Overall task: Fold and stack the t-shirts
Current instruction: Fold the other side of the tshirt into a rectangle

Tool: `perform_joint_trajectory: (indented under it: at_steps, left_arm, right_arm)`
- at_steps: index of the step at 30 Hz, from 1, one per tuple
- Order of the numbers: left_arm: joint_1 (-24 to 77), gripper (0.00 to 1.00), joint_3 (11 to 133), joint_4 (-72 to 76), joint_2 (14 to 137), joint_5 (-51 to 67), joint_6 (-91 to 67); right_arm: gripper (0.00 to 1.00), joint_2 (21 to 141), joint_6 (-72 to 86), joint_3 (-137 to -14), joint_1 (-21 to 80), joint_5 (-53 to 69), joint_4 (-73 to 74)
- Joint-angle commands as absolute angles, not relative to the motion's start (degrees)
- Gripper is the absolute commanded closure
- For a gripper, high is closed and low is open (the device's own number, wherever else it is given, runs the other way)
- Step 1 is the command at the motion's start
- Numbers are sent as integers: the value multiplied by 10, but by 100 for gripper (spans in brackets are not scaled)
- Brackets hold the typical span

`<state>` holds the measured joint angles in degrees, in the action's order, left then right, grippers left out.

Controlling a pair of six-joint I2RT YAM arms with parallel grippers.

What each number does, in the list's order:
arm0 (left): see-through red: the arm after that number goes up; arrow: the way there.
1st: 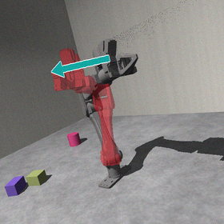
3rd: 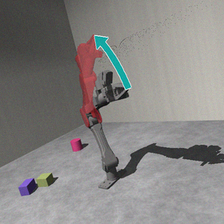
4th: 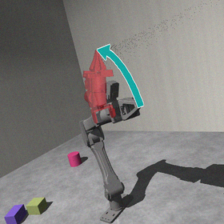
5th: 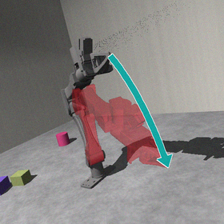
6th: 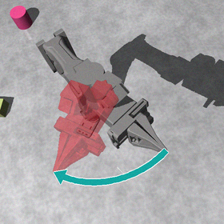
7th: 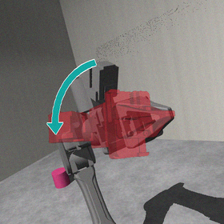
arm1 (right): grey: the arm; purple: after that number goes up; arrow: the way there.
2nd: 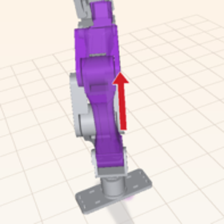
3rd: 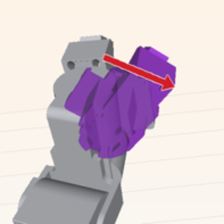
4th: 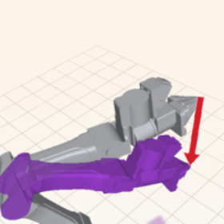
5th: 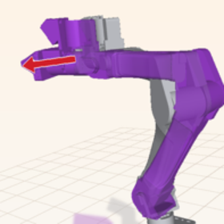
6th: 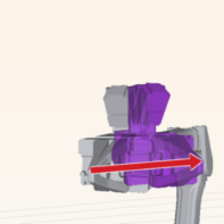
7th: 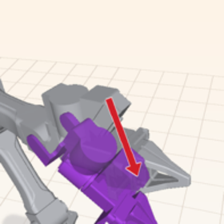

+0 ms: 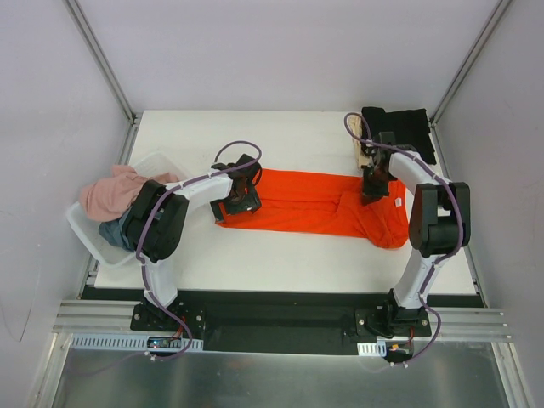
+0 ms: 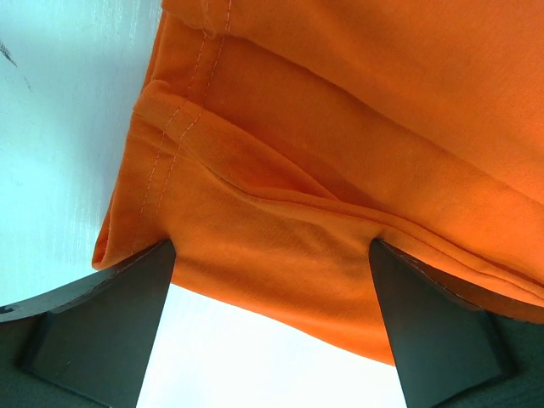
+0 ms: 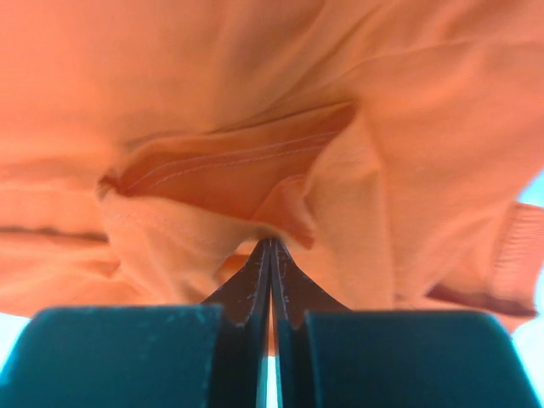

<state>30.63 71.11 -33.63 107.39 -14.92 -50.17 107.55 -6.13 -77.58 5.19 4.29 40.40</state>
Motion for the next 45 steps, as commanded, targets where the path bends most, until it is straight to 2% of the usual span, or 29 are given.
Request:
perform_joint_trajectory:
  at_steps: [1, 11, 12, 16, 20, 26, 36, 39, 41, 44, 45]
  left_arm:
    - [298, 1, 694, -364, 1073, -156, -498]
    - [292, 1, 679, -364, 1058, -165, -497]
    - [291, 1, 677, -364, 1056, -165, -497]
    - [291, 1, 671, -364, 1055, -162, -497]
    - [291, 1, 671, -363, 1061, -157, -493]
    - [291, 1, 671, -363, 1059, -156, -494]
    - [291, 1, 669, -363, 1053, -156, -495]
    - [291, 1, 671, -364, 1053, -157, -495]
    - [291, 1, 671, -363, 1053, -157, -494]
    - [291, 1, 669, -363, 1051, -156, -494]
    - [291, 1, 669, -363, 1050, -157, -495]
  right_arm:
    - [99, 1053, -91, -819, 61, -25, 417]
    - [99, 1114, -191, -930, 113, -107, 489]
    - [97, 1113, -180, -927, 113, -122, 492]
    - [81, 1056, -121, -847, 108, -124, 479]
    - [74, 1019, -56, -754, 88, -77, 445]
    - [70, 1012, -24, -706, 69, -6, 378]
    - [65, 1036, -27, -732, 65, 7, 359]
    - [64, 1045, -28, -742, 63, 4, 359]
    - [68, 1053, -28, -746, 63, 4, 359]
    - [86, 1052, -27, -747, 63, 4, 357]
    - [88, 1051, -30, -748, 62, 4, 357]
